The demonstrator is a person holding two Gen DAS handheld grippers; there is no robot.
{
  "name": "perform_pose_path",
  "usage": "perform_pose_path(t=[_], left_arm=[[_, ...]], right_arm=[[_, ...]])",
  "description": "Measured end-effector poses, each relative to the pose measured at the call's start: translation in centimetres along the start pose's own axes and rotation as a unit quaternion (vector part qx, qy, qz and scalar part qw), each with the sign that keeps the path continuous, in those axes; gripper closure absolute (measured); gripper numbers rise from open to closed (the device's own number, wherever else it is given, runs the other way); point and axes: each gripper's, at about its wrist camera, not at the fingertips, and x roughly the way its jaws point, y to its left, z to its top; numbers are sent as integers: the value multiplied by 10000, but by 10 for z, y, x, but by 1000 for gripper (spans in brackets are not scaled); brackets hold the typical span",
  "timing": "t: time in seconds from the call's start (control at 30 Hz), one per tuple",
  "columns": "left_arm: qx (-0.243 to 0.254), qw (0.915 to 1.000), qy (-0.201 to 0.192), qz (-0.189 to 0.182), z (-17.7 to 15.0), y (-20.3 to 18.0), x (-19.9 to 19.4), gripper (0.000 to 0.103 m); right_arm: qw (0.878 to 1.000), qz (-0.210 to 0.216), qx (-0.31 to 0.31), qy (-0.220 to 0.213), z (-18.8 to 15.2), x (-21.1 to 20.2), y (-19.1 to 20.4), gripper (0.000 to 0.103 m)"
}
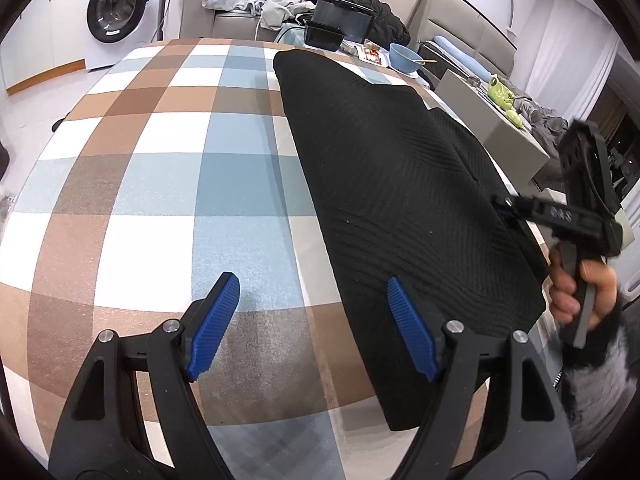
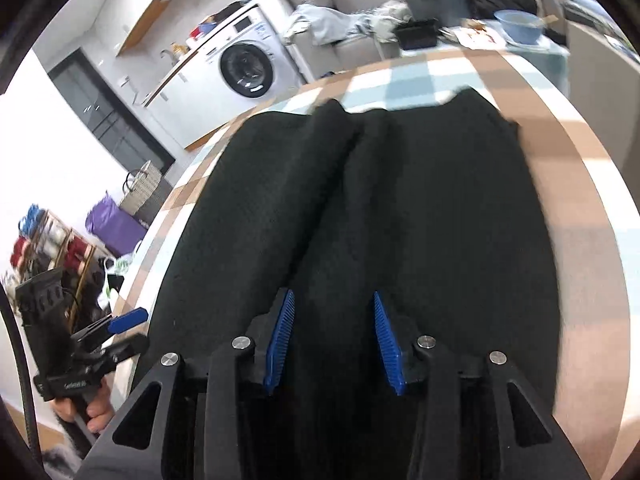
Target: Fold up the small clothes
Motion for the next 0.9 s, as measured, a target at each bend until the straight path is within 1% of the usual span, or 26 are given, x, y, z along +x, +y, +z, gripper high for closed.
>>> perform_pose_path(t=[0.1, 0.17, 0.2, 0.23, 0.37, 0.43, 0.5, 0.53, 0.63, 0.7, 0.73, 0.83, 0.9], left_arm=[[-36, 10000, 23, -13, 0, 1, 1, 29], [-16, 10000, 19, -10, 0, 2, 1, 29], [-13, 10000, 10, -8, 0, 2, 1, 29], [-24, 10000, 11, -10, 1, 3, 1, 29], [-103, 9999, 34, -15, 1, 7, 2, 29], [-80, 10000, 28, 5, 1, 6, 2, 29], [-78, 10000, 27, 12, 1, 6, 1, 29], [-82, 10000, 26, 16, 1, 6, 1, 29], [-43, 10000, 0, 21, 1, 3, 0, 29], [-13, 10000, -6, 28, 1, 2, -1, 29], [-18, 10000, 2, 24, 1, 2, 0, 29], [-12, 10000, 15, 16, 1, 0, 1, 29], [16, 10000, 1, 15, 1, 0, -1, 29]], right_arm=[[9998, -171, -74, 33, 12, 19, 4, 84], [9996, -223, -155, 46, 18, 27, 6, 92], [9996, -220, -154, 20, 20, 29, 7, 95], [9996, -217, -176, -26, 22, 31, 7, 95], [9993, -143, -230, -259, 23, 17, 9, 95], [9998, 32, -87, -158, 23, 13, 7, 88], [9992, 330, 210, 60, 23, 13, 1, 66], [9989, 405, 253, 36, 22, 11, 0, 62], [9983, 577, 49, 69, 20, 5, 5, 58], [9976, 684, -59, 81, 18, 2, 9, 48], [9975, 687, -155, 107, 16, 1, 12, 47], [9973, 533, -462, 185, 11, 5, 23, 47], [9972, 310, -649, 185, 11, 11, 29, 48]])
